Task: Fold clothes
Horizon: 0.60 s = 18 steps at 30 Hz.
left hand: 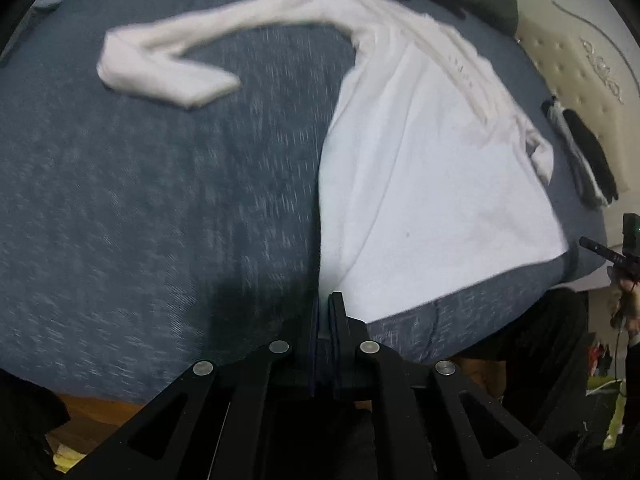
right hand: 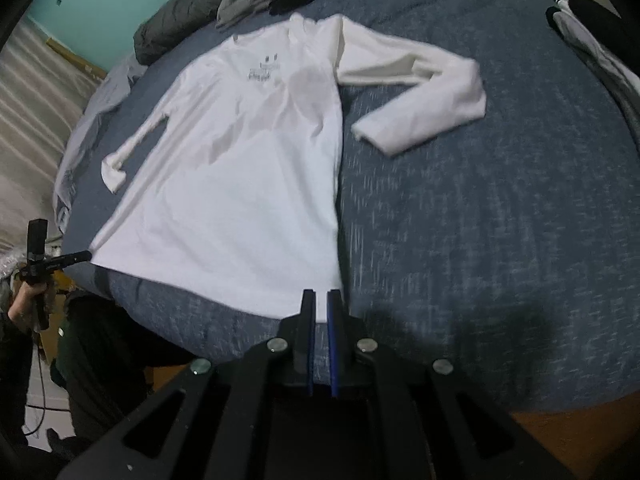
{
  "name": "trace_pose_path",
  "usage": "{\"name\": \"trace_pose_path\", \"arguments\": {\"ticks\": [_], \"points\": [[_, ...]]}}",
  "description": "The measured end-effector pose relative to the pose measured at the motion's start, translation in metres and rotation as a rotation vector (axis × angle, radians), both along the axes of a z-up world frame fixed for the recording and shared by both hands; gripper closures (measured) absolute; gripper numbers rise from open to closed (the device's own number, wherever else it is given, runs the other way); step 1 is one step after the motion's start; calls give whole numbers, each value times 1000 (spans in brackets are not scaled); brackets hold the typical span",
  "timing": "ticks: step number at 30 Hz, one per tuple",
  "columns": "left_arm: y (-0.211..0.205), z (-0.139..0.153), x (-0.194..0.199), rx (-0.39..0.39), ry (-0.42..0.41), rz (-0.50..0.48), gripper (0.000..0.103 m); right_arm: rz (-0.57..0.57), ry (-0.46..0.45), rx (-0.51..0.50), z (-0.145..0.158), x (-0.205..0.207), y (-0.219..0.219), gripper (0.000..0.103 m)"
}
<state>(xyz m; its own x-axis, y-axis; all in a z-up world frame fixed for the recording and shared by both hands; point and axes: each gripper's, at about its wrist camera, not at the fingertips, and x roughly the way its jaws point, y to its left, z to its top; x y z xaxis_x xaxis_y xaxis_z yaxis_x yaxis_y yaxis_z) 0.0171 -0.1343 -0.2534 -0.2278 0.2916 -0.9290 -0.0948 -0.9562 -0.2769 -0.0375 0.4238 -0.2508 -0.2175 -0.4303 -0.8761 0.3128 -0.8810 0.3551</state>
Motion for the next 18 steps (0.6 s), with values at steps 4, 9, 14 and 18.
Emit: {"name": "trace_pose_path", "arguments": {"ticks": [4,9,14,18], "points": [[-22,17,-17,-31,34,-1,96,-19,48,-4,20,-33,-3,97],[-21,11,-72,-49,86,-15,96,-10,99,-10,34,-96,-36,91],[3,25,-172,-42,135,-37,96,35,154,-9,36,-180,-94,74],[24,25,-249,-51,170,-75,96,61,188,-7,32,-239,-127,68]]}}
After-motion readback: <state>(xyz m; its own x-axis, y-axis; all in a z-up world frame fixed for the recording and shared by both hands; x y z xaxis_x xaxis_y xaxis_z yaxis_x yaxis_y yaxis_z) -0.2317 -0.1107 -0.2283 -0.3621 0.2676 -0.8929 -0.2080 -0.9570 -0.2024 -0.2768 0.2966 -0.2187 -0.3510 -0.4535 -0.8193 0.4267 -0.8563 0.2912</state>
